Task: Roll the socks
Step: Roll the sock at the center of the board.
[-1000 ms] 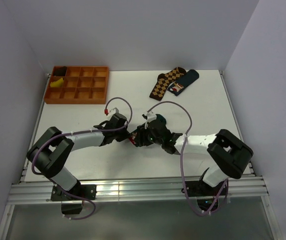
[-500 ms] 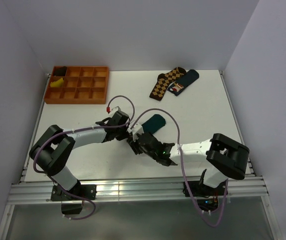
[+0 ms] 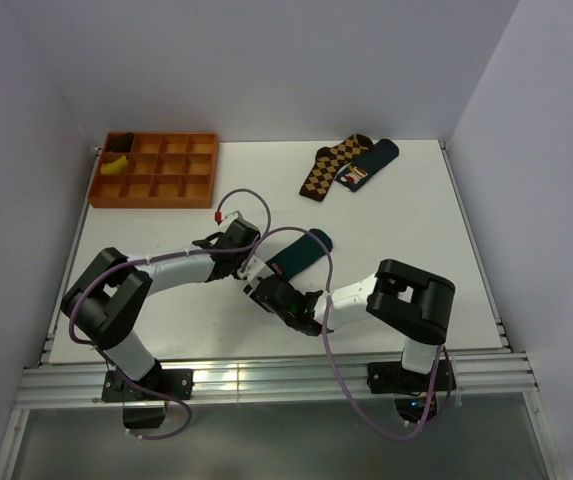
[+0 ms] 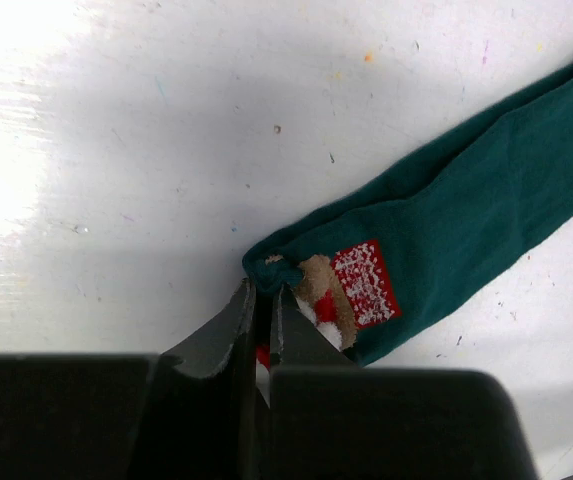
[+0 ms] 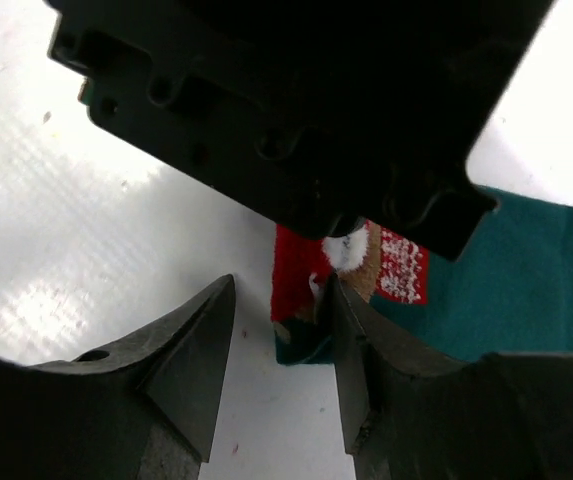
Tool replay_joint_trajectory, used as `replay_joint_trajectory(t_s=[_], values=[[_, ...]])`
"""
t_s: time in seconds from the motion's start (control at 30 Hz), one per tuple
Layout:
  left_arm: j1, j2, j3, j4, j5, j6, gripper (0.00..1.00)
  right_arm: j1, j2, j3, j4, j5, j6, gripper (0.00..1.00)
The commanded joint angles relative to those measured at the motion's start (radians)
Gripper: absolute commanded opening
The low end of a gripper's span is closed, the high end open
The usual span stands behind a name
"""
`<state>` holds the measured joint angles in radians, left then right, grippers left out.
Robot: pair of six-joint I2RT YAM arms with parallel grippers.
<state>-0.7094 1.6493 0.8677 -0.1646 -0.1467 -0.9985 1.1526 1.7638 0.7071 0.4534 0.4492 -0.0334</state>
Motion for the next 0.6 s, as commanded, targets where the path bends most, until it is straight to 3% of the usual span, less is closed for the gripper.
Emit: replay_joint_trajectory(t_s=[0.0, 0.2, 0.23, 0.3, 0.57], values=[[-0.005, 0.024, 0.017, -0.041, 0.015, 0.026, 0.0, 0.007, 0.052, 0.04, -0.015, 0.052, 0.013, 0.49], [-0.005, 0.015, 0.02, -0.046, 0.018, 0.031, 0.0, -0.005, 0.108, 0.054, -0.09, 0.085, 0.105, 0.23], [-0.005, 0.015, 0.021, -0.049, 0.016, 0.031, 0.0, -0.011, 0.106, 0.052, -0.1, 0.066, 0.127, 0.1], [-0.005, 0.014, 0.024, -0.056, 0.009, 0.034, 0.0, -0.024, 0.082, 0.036, -0.107, 0.046, 0.138, 0.0], [0.004, -0.032, 0.005, -0.026, -0.019, -0.009, 0.16, -0.157, -0.065, -0.026, -0.168, -0.32, 0.318, 0.0]])
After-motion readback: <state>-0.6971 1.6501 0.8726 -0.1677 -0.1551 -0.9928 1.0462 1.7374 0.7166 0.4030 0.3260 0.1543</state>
